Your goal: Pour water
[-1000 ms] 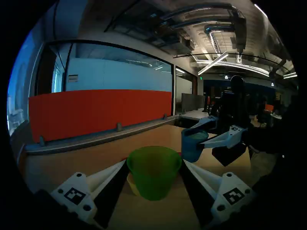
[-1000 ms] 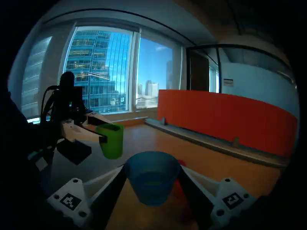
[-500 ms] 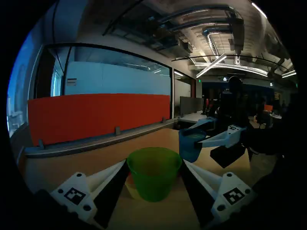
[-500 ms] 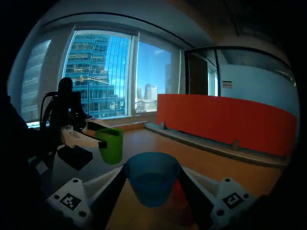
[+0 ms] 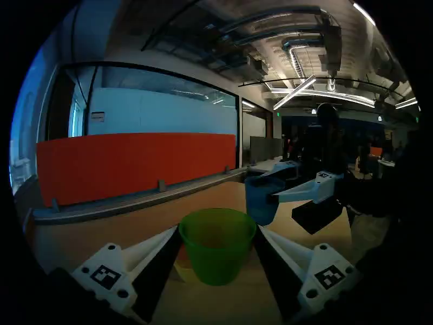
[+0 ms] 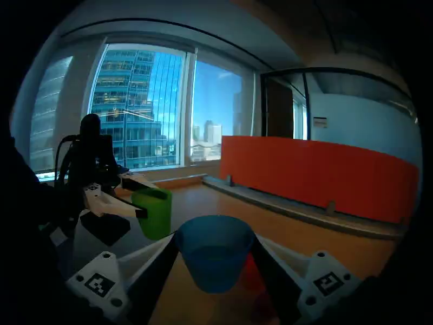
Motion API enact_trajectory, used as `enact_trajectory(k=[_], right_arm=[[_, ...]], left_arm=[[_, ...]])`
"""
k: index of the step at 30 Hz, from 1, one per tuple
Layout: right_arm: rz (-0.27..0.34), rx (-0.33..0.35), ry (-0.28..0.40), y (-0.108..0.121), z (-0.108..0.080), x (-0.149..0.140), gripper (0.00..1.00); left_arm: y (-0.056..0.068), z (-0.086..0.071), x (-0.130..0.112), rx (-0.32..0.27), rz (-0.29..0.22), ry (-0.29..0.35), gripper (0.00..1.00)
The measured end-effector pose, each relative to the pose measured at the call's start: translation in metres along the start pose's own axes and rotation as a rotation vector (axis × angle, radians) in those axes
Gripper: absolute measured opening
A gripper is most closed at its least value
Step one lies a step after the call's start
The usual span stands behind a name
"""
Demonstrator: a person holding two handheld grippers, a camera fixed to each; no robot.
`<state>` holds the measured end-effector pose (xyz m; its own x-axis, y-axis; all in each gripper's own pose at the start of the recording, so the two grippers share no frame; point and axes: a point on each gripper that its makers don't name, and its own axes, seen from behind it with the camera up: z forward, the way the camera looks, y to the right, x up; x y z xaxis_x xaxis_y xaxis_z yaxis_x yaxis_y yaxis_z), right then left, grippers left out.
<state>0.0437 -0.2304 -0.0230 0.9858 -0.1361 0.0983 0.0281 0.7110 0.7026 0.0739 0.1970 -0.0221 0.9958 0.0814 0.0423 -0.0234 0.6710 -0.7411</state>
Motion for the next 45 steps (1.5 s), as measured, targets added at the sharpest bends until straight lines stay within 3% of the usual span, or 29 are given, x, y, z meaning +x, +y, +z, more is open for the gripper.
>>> enact_trajectory(k=[15,33,39,45], right_arm=[[-0.099,-0.010,0.011,0.003,0.007,0.023,0.92],[-0.264,-0.019,0.040,-0.004,0.015,0.064,0.92],[-0.321,-0.028,0.051,-0.005,0.018,0.076,0.92],[-0.366,-0.033,0.054,-0.004,0.022,0.085,0.92]], left_arm=[[0.011,0.007,-0.006,-0.023,0.019,-0.002,0.89],[0.024,0.016,-0.005,-0.053,0.030,-0.010,0.89],[0.032,0.012,-0.005,-0.059,0.031,-0.011,0.89],[0.031,0.015,-0.005,-0.067,0.032,-0.015,0.88]])
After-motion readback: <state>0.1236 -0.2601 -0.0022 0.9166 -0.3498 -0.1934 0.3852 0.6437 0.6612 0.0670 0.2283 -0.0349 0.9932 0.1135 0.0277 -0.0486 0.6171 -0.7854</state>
